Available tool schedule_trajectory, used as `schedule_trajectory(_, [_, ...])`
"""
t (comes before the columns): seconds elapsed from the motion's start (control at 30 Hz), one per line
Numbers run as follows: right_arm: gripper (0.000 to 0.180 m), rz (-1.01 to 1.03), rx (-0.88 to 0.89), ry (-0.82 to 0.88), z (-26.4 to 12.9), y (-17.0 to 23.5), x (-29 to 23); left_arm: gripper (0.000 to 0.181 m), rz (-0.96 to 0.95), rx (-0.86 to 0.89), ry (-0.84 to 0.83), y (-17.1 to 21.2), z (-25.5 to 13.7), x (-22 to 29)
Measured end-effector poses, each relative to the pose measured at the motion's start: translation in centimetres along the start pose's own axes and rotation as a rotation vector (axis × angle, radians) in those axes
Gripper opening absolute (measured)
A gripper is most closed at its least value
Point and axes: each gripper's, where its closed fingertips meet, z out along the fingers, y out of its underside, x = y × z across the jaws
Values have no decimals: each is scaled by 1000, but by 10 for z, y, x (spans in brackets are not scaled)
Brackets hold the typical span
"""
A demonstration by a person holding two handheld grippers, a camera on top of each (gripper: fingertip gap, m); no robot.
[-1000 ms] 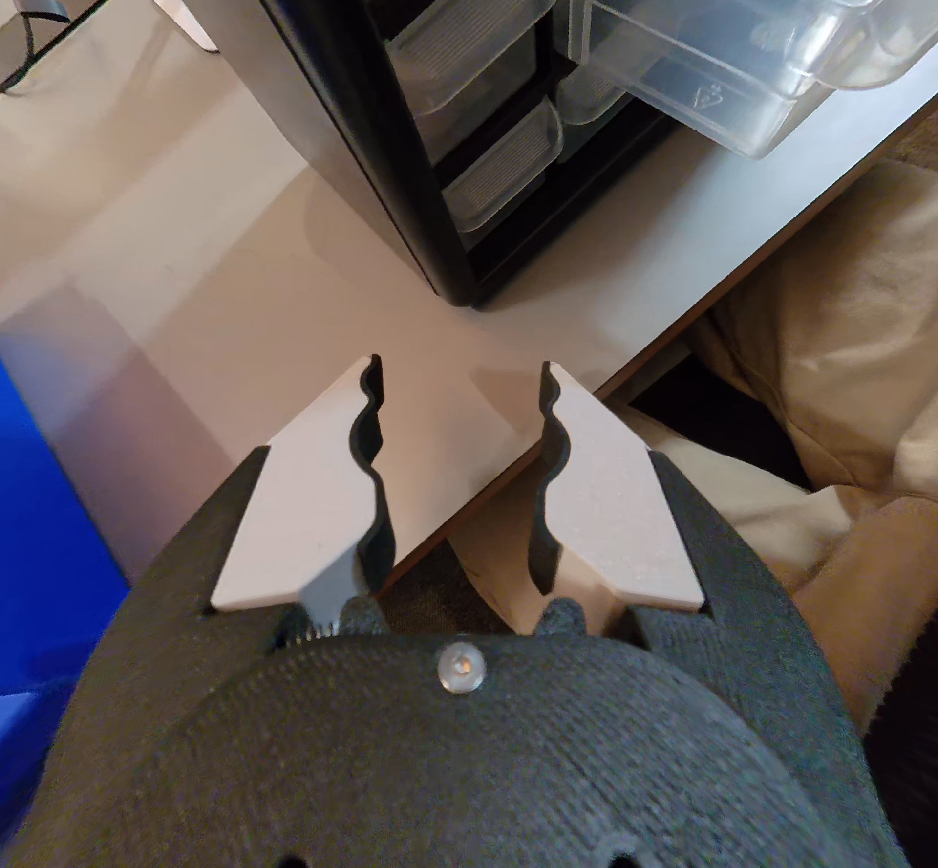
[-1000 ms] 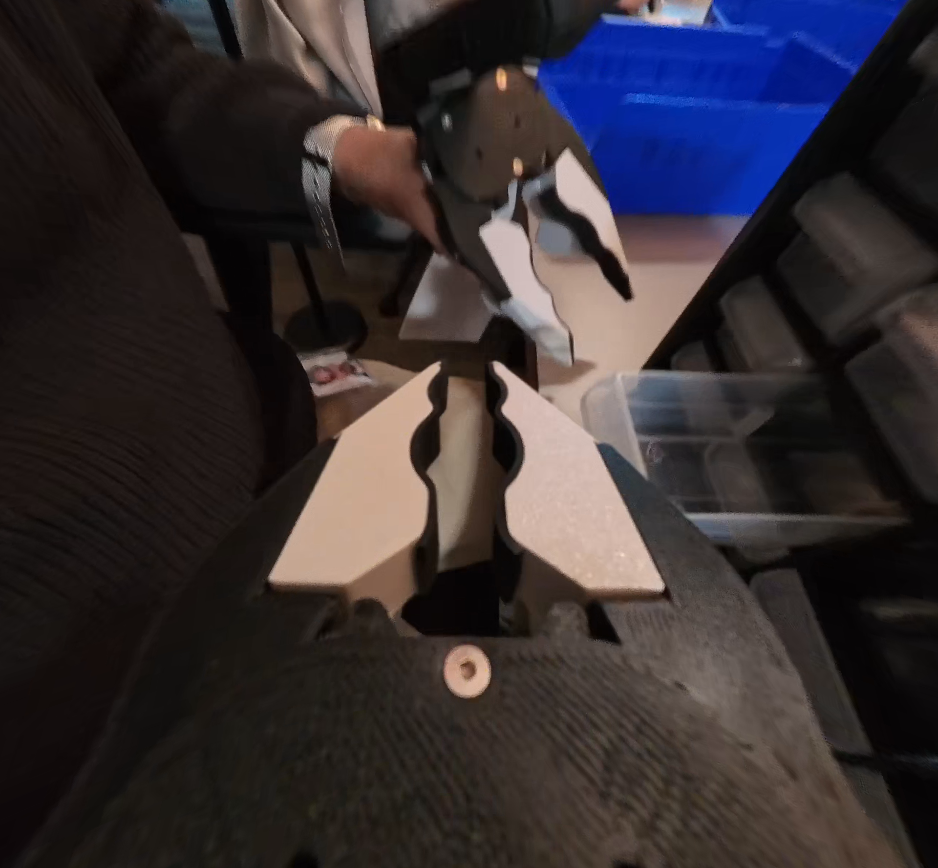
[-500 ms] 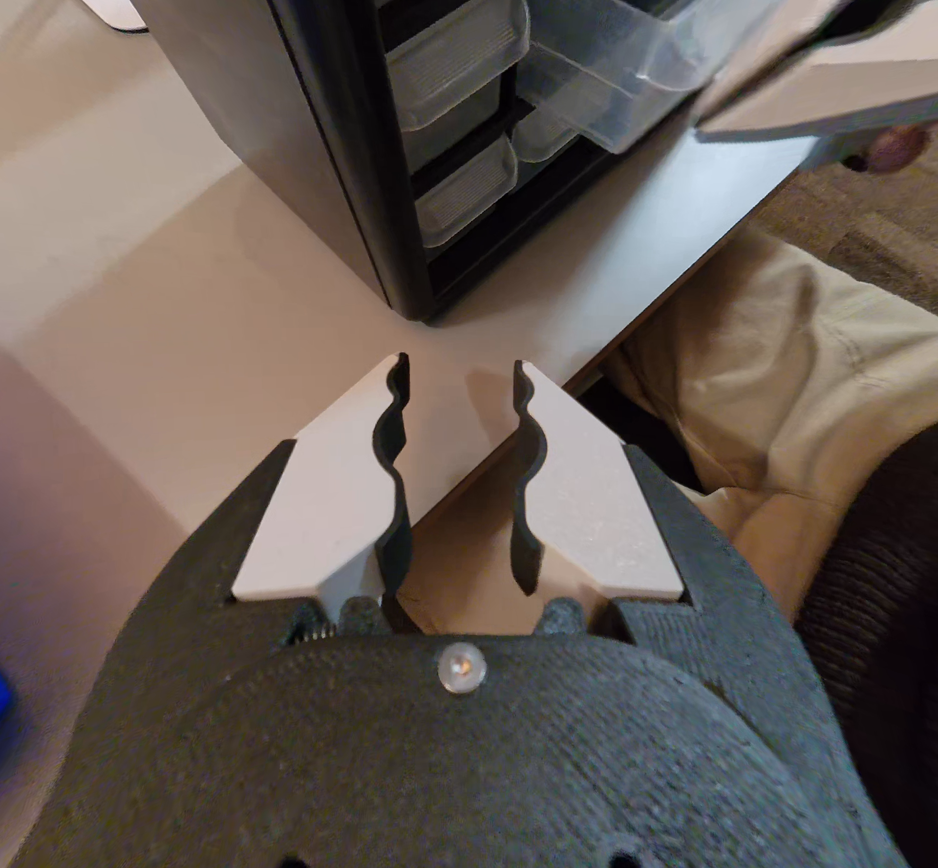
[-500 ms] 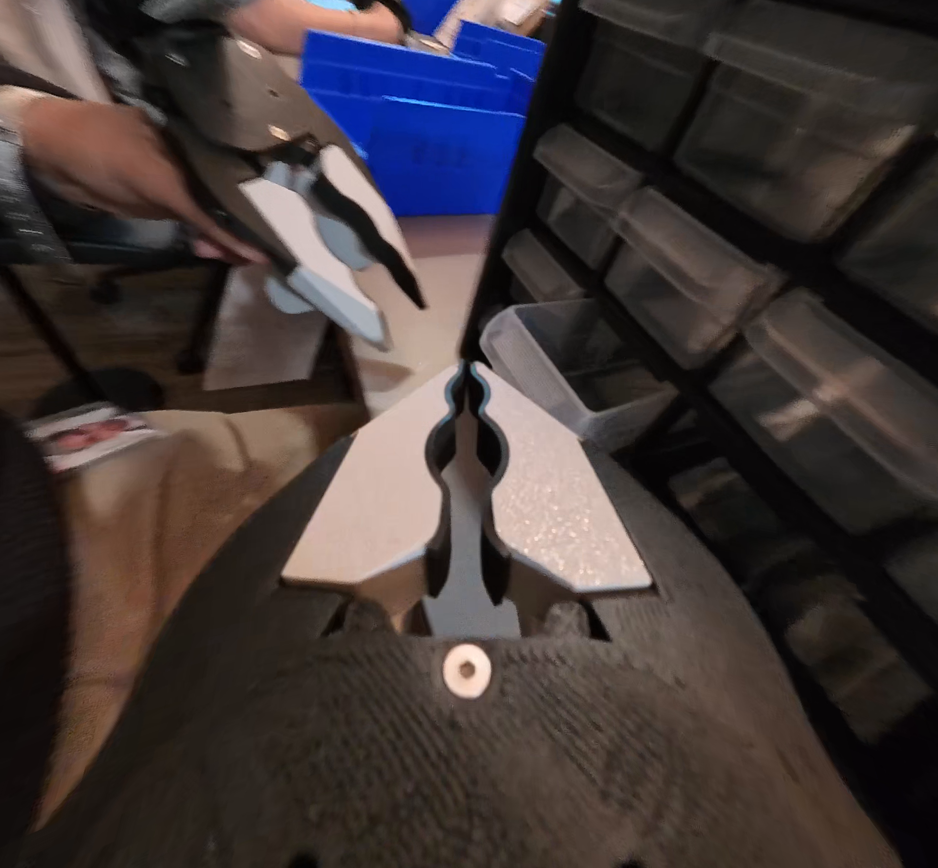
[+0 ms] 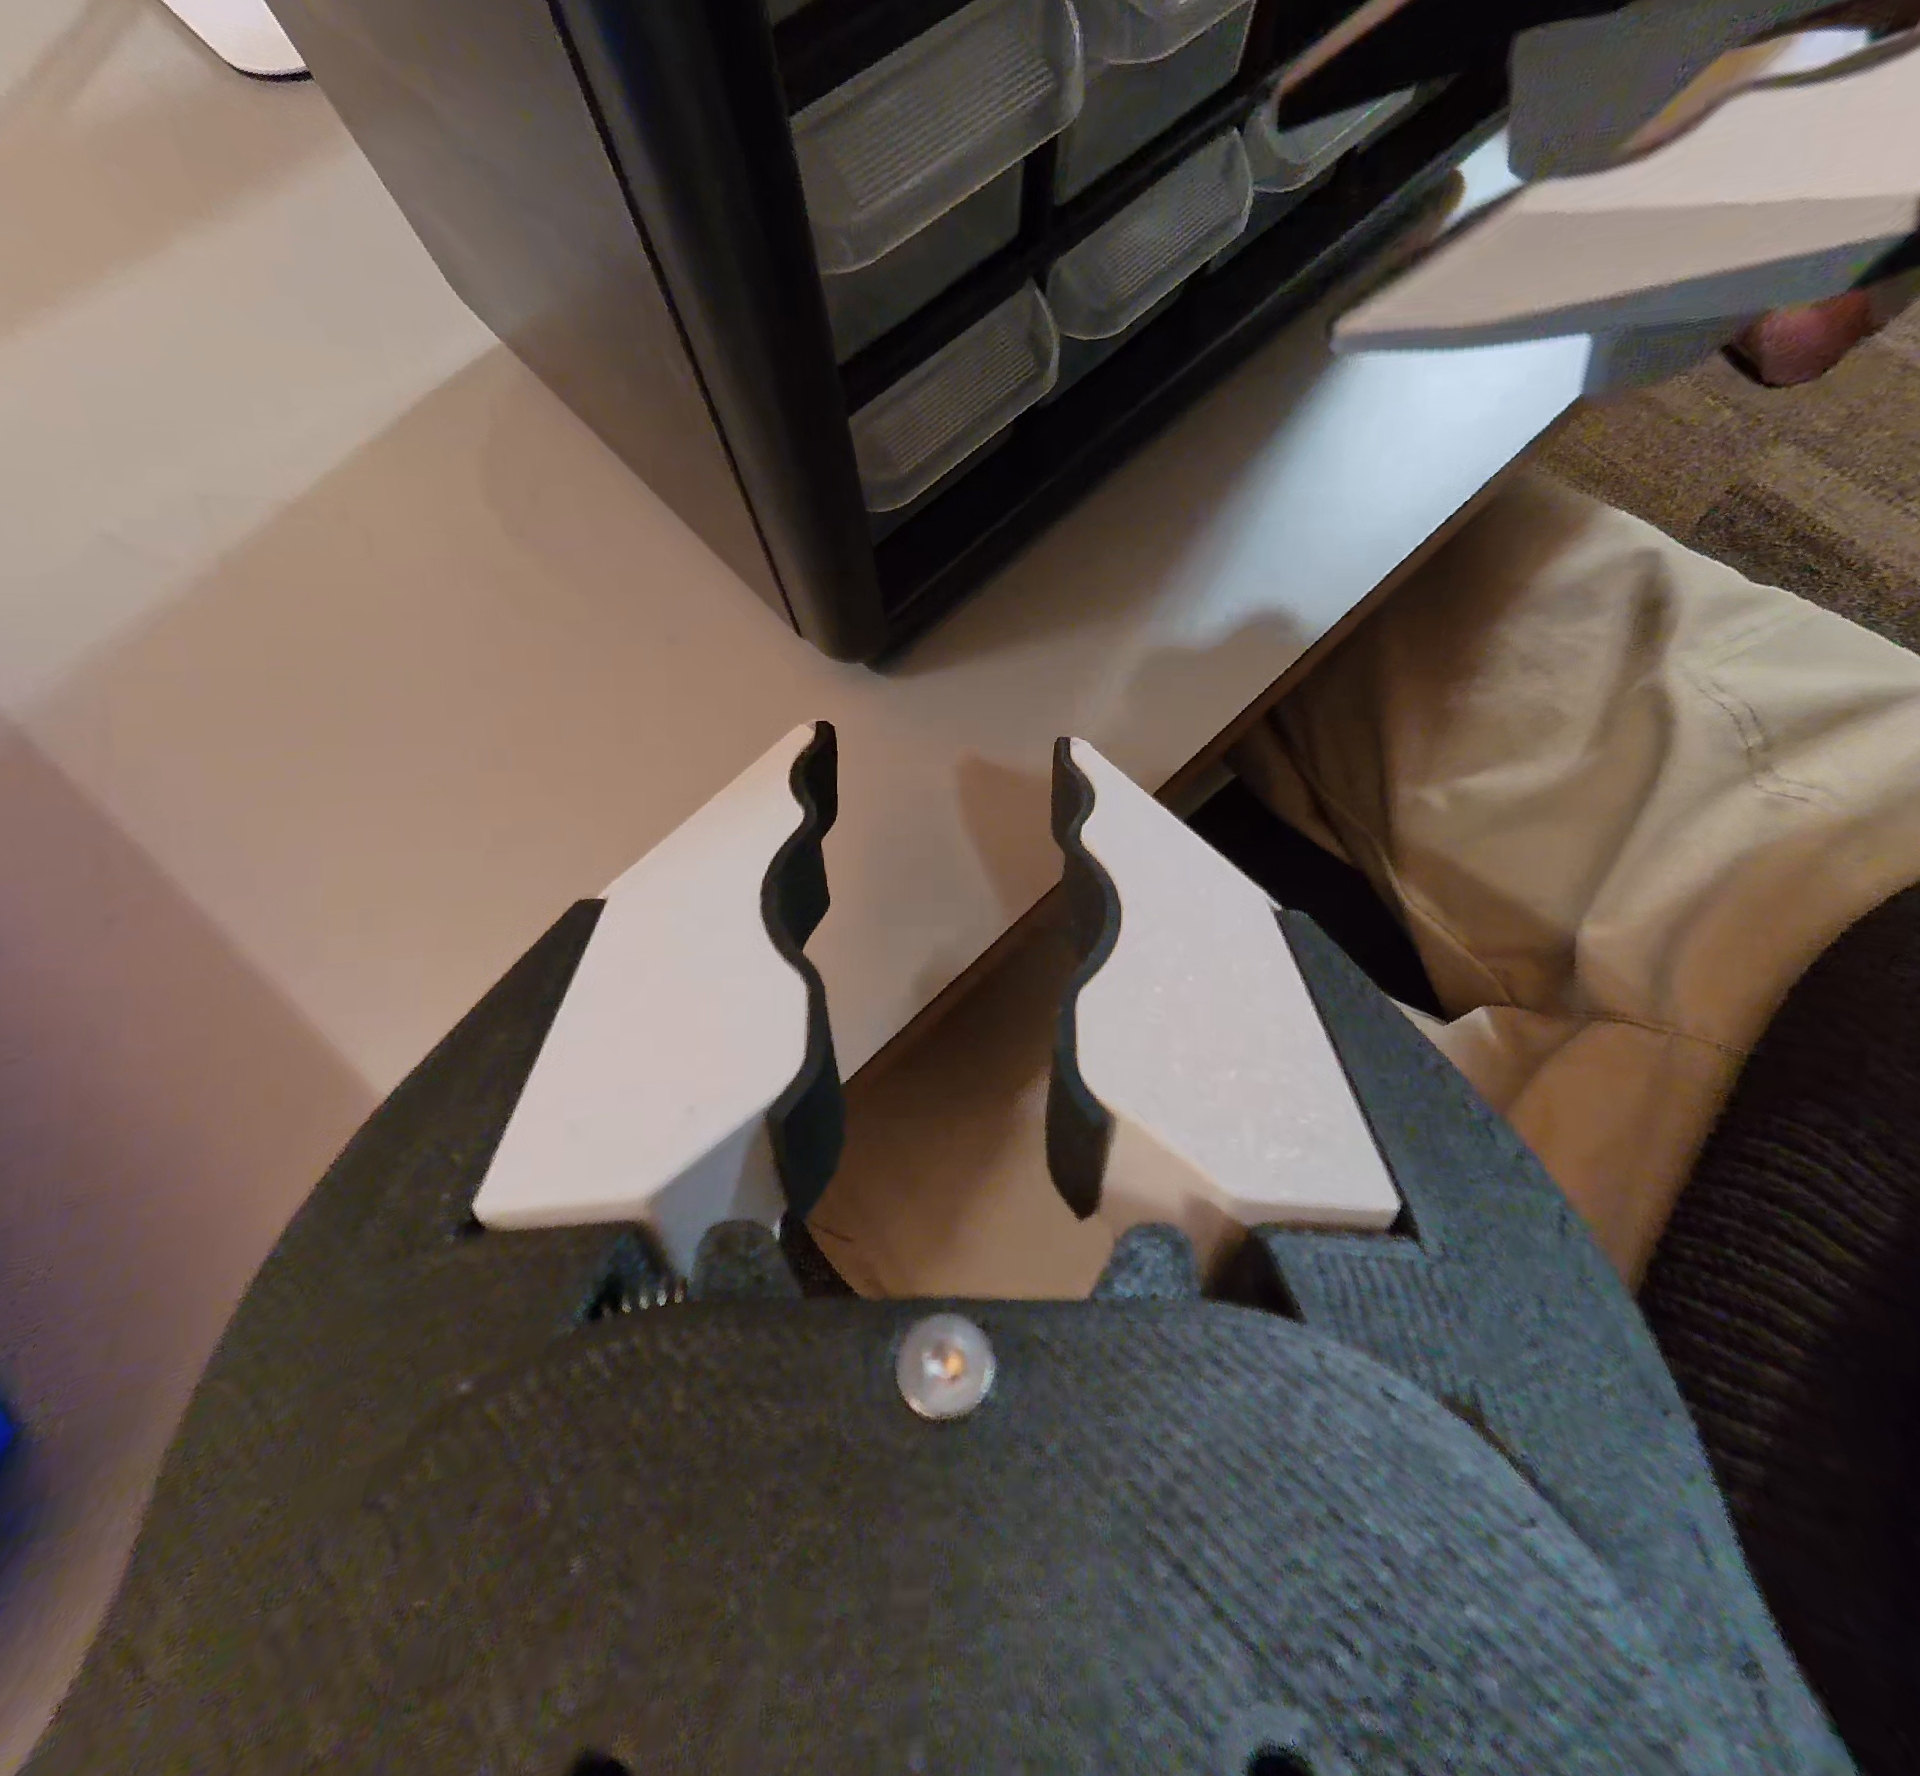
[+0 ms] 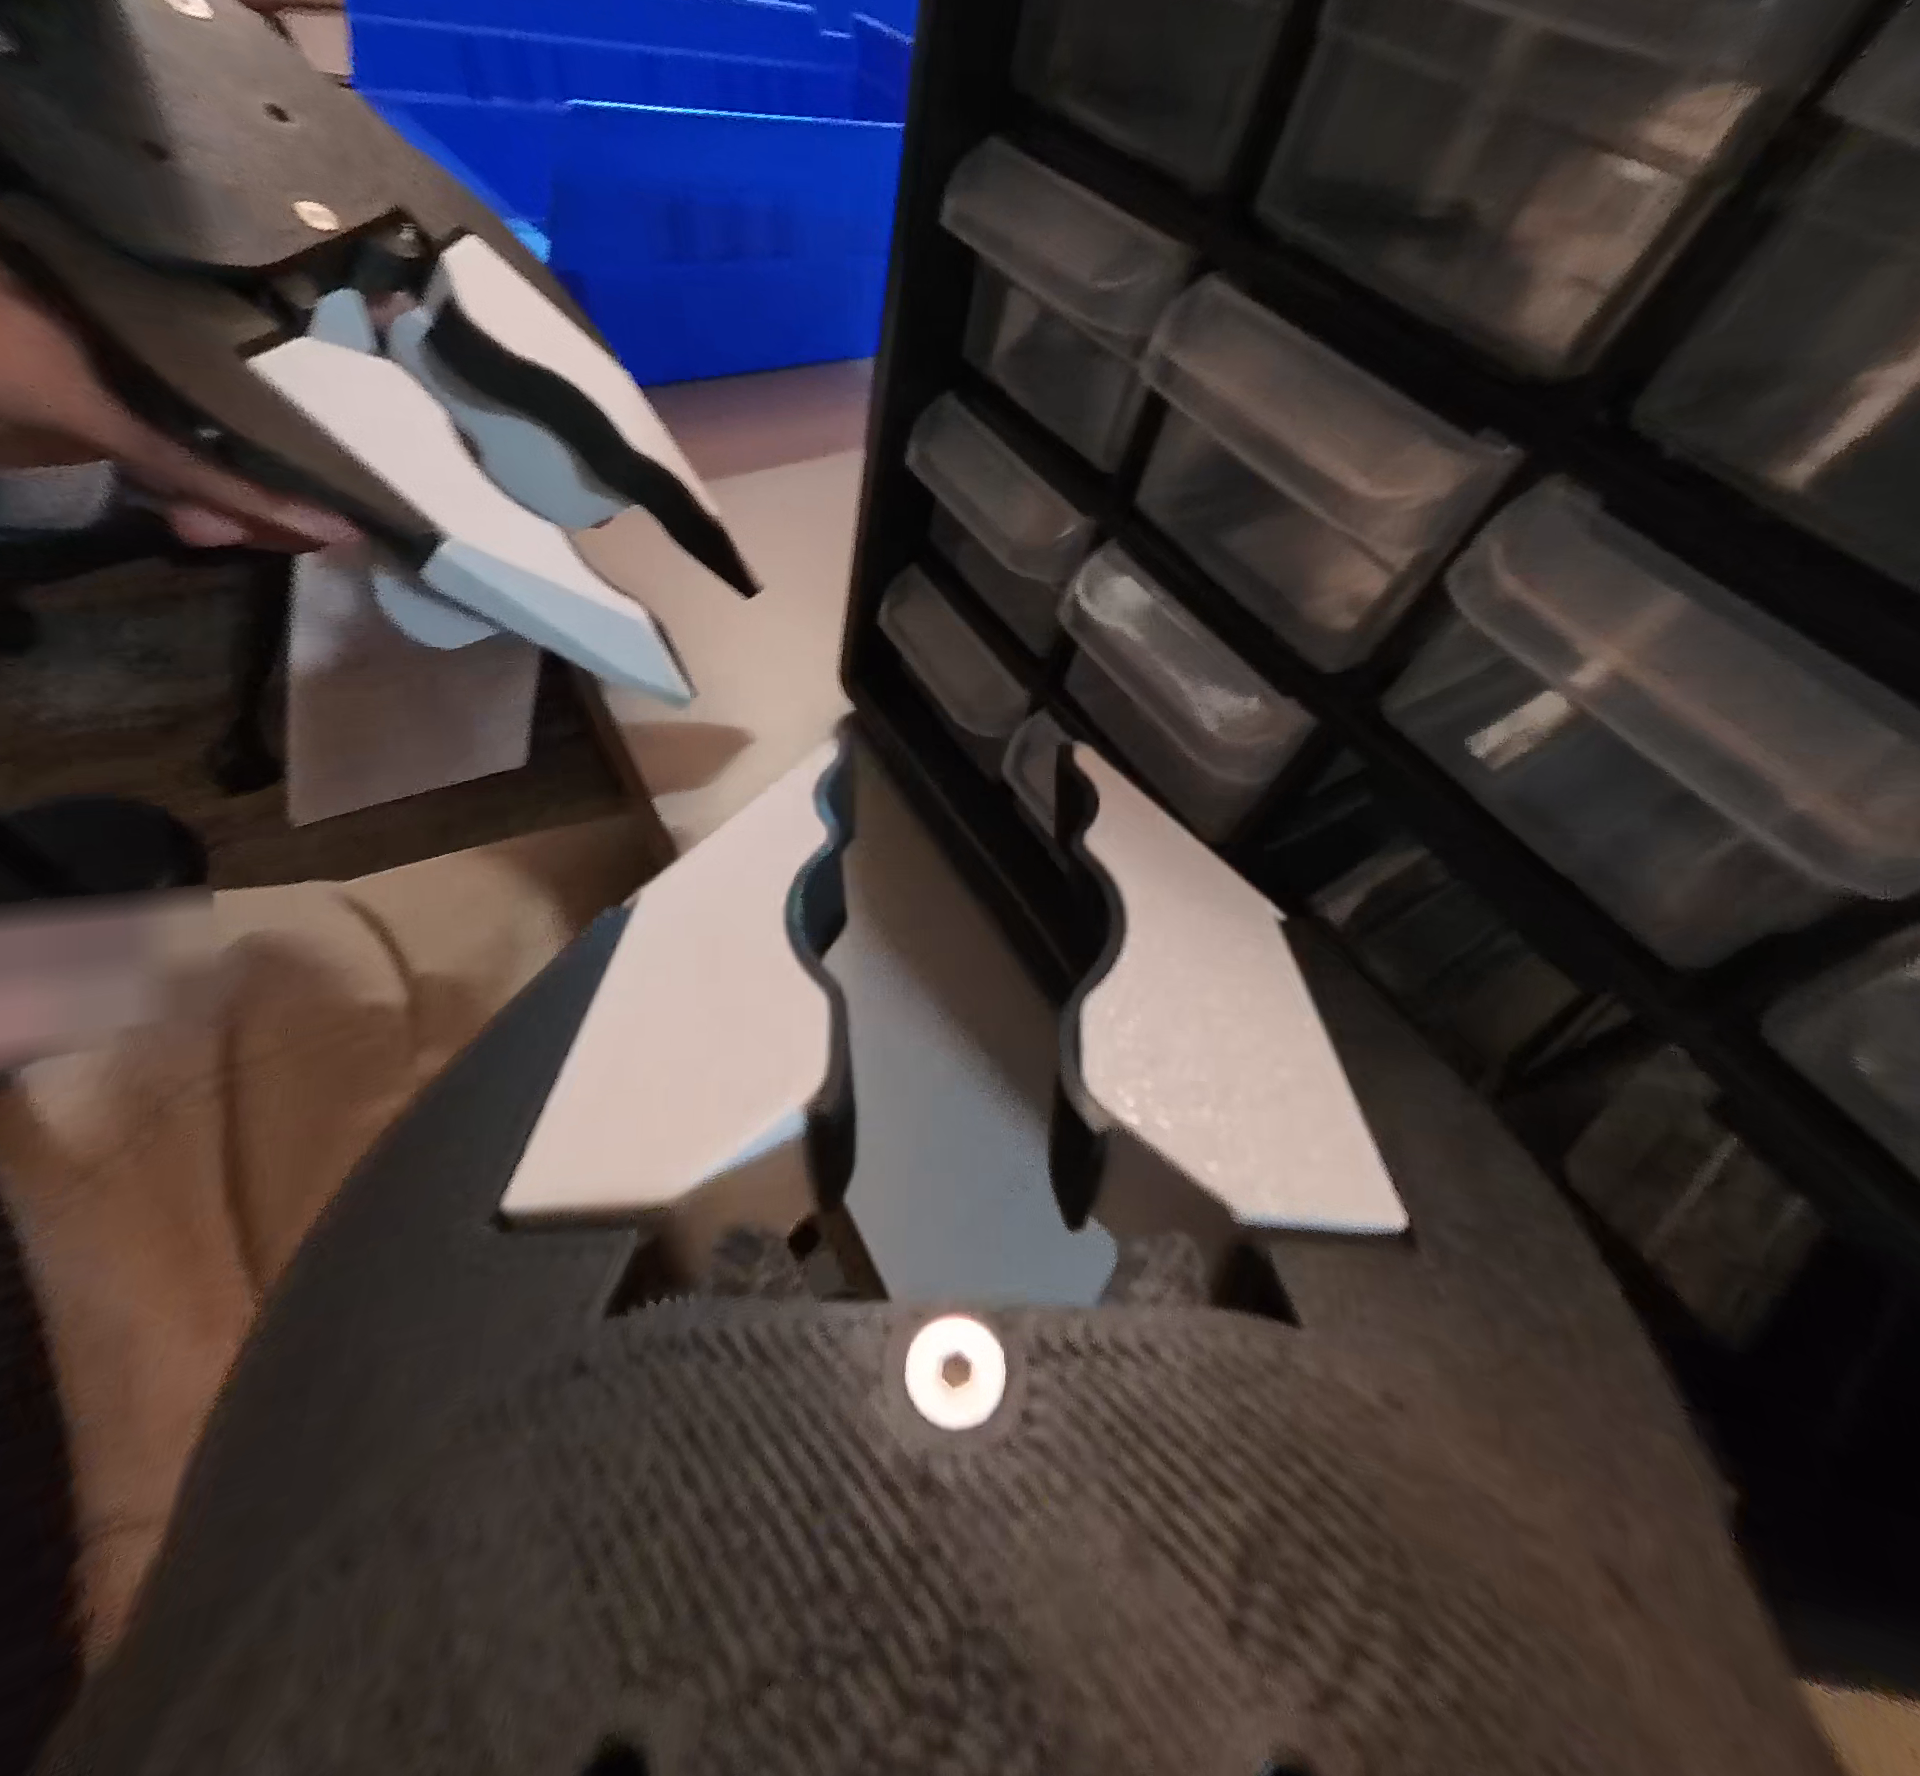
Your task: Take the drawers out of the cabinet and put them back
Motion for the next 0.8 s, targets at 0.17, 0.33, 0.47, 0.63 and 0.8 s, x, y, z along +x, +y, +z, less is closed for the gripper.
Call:
schedule_trajectory(0.17, [51,87,14,-161,-13,-4,-18,39,-9,8,8,0,1,0])
schedule_trajectory(0.33, [55,225,32,-284,-30,-5,-28,40,-54,17,50,-2,1,3])
schedule_trajectory(0.47, [55,259,26,-317,-38,-2,-30,41,-138,17,178,-4,-1,17])
schedule_trajectory(0.63, [54,229,5,-279,-43,2,-29,46,-164,62,153,-10,-5,9])
schedule_trajectory(0.8, [53,168,-11,-238,-47,5,-34,49,-121,173,48,-27,-16,-7])
